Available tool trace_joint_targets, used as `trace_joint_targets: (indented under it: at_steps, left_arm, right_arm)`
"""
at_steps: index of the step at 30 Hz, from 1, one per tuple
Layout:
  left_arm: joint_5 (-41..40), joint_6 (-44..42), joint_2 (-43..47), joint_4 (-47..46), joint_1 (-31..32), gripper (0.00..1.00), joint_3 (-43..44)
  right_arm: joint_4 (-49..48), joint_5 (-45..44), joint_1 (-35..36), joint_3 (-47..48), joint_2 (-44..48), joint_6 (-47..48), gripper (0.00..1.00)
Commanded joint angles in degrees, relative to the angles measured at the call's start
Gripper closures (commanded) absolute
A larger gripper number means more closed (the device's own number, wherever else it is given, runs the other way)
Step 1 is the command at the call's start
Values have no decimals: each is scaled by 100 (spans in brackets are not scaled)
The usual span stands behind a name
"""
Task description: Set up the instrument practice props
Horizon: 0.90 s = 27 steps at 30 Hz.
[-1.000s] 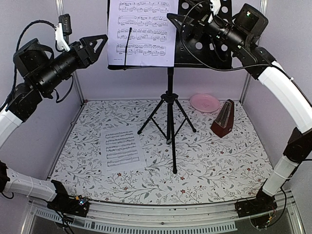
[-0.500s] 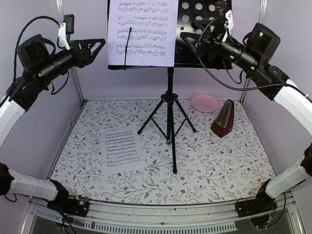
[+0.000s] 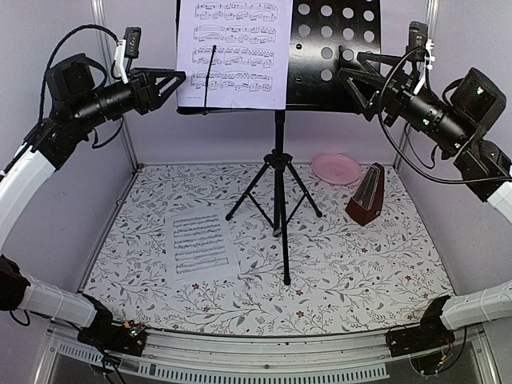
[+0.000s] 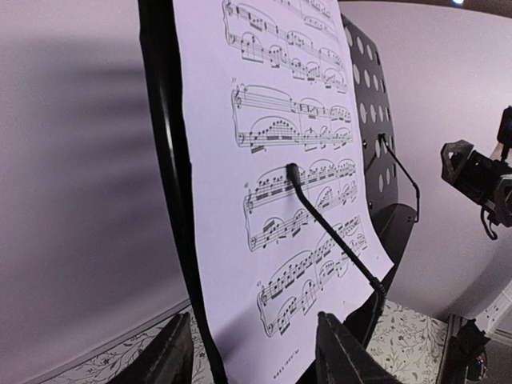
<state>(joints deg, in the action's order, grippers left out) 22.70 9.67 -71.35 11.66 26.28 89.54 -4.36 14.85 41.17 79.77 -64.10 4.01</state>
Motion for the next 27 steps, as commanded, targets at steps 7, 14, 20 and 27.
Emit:
trace_joint_targets:
  at_steps: [7,14,20,27]
  left_arm:
    - [352,242,3,-219,-63,58,5]
    - [429,255,21,-234,-63,64,-33]
    - [366,263,-16,-247,-62,68,-51]
    - [189,298,-101,-248,-62,71,18]
  right_arm:
    - [-18,-191,-37,-109,153,-81,10]
    - [-81,-201,-36,-119,103,-85,10]
    - [-91,-202,-38,-119,95,-102,10]
    - [-93,-198,-35,-128,125,-111,10]
